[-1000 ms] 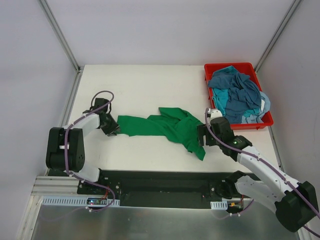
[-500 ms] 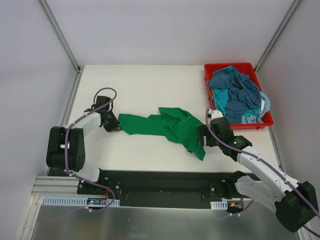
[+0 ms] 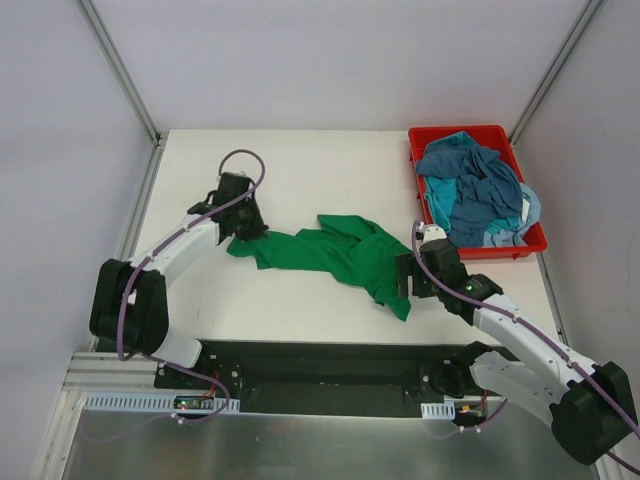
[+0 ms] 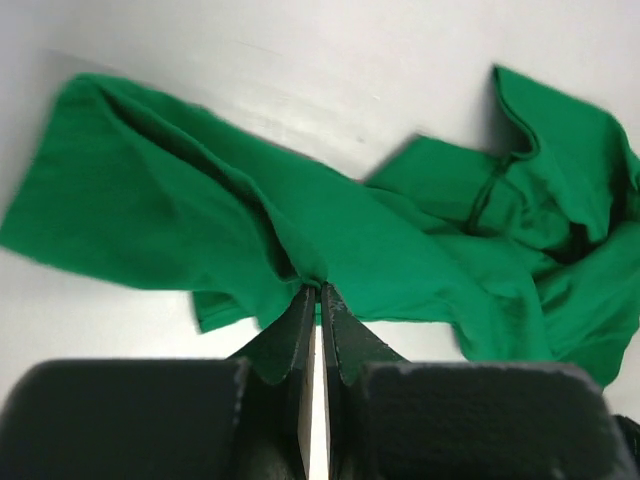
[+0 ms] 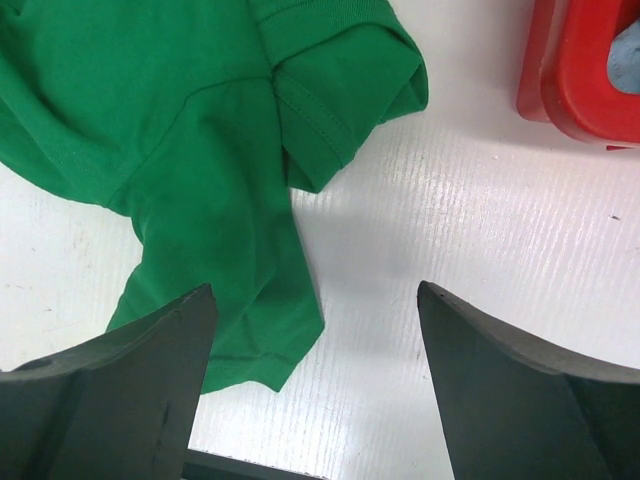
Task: Fold and stack the t-shirts
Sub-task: Flatten out the tshirt
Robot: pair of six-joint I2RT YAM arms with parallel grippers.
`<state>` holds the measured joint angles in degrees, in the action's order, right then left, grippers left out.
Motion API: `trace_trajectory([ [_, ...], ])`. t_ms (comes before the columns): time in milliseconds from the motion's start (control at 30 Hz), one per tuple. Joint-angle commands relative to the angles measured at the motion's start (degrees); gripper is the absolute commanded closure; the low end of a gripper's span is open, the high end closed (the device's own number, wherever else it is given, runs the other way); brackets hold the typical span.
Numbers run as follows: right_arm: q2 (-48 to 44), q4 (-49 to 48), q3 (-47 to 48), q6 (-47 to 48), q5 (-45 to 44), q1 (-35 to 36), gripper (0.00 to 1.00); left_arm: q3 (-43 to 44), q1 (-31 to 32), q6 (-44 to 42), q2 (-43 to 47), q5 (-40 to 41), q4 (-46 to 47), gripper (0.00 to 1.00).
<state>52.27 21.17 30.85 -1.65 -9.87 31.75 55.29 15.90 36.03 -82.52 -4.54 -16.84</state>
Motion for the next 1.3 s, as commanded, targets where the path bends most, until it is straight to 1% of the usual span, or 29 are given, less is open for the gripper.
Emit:
trace_trajectory([
  [0, -0.94, -2.00, -0.44, -1.51, 0.38, -0.28, 0.16, 5.17, 5.97, 0.44, -5.97, -1.88, 0.14, 1.00],
  [67, -0.51, -2.27, -0.44, -1.86, 0.46, -0.28, 0.17, 7.28, 7.38, 0.27, -9.48, -1.62, 0.14, 1.00],
  [233, 0.02, -2.10, -0.35, -1.95, 0.46, -0.28, 0.17, 10.19, 7.57, 0.18, -17.14, -5.22, -0.38, 1.00],
  [367, -0.42, -2.01, -0.44, -2.04, 0.02, -0.19, 0.17, 10.10, 7.57, -0.69, -17.06, -3.64, -1.70, 0.99],
  [500, -0.15, -2.10, -0.35, -1.87, 0.20, -0.11, 0.17, 10.02, 7.57, -2.37, -14.87, -3.03, -2.32, 0.72],
  [567, 0.02, -2.27, -0.44, -1.95, 0.20, -0.19, 0.17, 10.10, 7.57, -2.54, -14.16, -2.06, -2.84, 0.66],
  [667, 0.29, -2.80, -0.53, -2.13, 0.38, -0.19, 0.17, 10.89, 7.57, -3.07, -14.33, -0.04, -4.07, 0.60],
  [767, 0.38, -2.89, -0.62, -2.04, 0.38, -0.20, 0.17, 12.65, 7.92, -3.77, -15.56, 2.33, -6.27, 0.59],
  [1000, 0.29, -3.41, -0.97, -2.30, 0.29, -0.28, 0.17, 17.65, 8.62, -4.92, -20.04, 3.92, -8.64, 0.59],
  [1067, 0.38, -3.24, -0.97, -2.39, 0.29, -0.11, 0.17, 20.11, 8.71, -5.27, -21.80, 4.18, -10.92, 0.62],
  [1100, 0.29, -3.15, -0.97, -2.48, 0.29, -0.28, 0.17, 21.08, 8.71, -5.53, -22.50, 5.66, -11.89, 0.63],
  [1267, -0.33, -2.80, -1.06, -2.57, -0.06, -0.28, 0.17, 21.00, 9.50, -6.76, -22.77, 6.38, -14.45, 0.63],
])
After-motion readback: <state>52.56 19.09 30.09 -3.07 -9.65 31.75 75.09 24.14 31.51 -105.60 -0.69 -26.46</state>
